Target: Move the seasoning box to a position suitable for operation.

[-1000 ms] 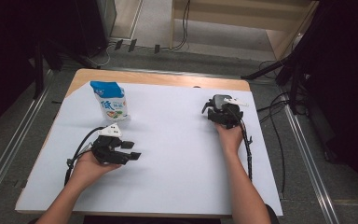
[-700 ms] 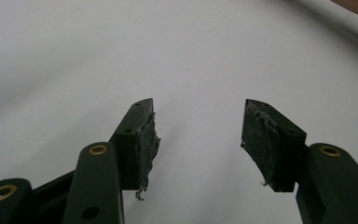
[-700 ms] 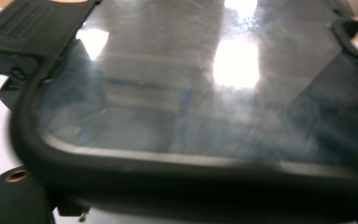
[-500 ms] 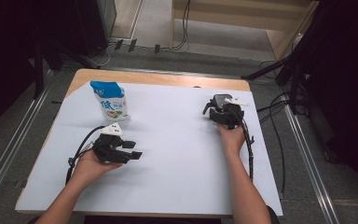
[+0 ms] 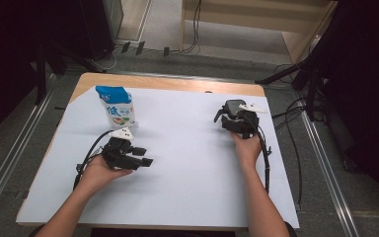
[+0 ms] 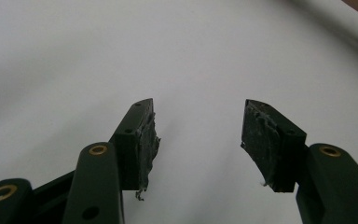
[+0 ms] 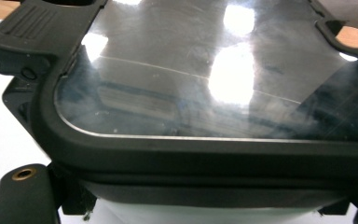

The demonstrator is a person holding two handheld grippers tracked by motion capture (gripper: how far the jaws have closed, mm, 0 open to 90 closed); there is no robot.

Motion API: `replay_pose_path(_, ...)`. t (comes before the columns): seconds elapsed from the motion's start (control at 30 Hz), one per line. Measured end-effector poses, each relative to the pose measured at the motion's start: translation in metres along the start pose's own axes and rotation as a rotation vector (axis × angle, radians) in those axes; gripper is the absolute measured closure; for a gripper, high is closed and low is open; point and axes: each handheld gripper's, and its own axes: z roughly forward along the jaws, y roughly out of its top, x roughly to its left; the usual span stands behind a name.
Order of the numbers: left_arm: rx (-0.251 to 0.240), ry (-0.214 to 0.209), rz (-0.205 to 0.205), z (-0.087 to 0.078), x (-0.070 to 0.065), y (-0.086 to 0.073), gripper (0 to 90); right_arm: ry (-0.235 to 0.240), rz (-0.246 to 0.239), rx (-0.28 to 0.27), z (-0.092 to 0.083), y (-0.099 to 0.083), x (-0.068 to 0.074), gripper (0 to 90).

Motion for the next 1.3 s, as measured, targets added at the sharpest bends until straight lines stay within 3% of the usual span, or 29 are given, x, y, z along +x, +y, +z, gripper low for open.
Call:
replay_pose_path(0.13, -0.009, -0.010, -0.007, -0.002, 0.003, 0.005, 45.9, 0.041, -0.003, 0.004, -0.010, -0.001, 0.008, 15.6)
replay_pose_path(0.47, -0.018, -0.028, -0.012, -0.003, 0.010, 0.009, 44.9, 0.115, -0.063, -0.019, -0.035, -0.007, 0.036, 15.6)
replay_pose_path(0.77, -0.021, -0.020, -0.020, -0.003, 0.012, 0.010, 46.3, 0.182, -0.090, -0.017, -0.053, -0.018, 0.060, 15.6)
replay_pose_path(0.87, 0.018, 0.005, 0.011, -0.003, 0.010, 0.012, 47.9, 0.210, -0.117, -0.008, -0.055, -0.022, 0.072, 15.6)
replay_pose_path(0.93, 0.006, 0.009, 0.029, -0.004, 0.008, 0.013, 48.1, 0.234, -0.134, 0.000, -0.055, -0.025, 0.082, 15.6)
replay_pose_path(1.03, -0.007, -0.005, 0.026, -0.008, 0.009, 0.012, 47.6, 0.264, -0.159, 0.000, -0.054, -0.027, 0.095, 15.6)
replay_pose_path(1.3, -0.023, 0.011, 0.001, -0.015, 0.015, 0.008, 46.1, 0.344, -0.221, 0.034, -0.043, -0.035, 0.127, 15.6)
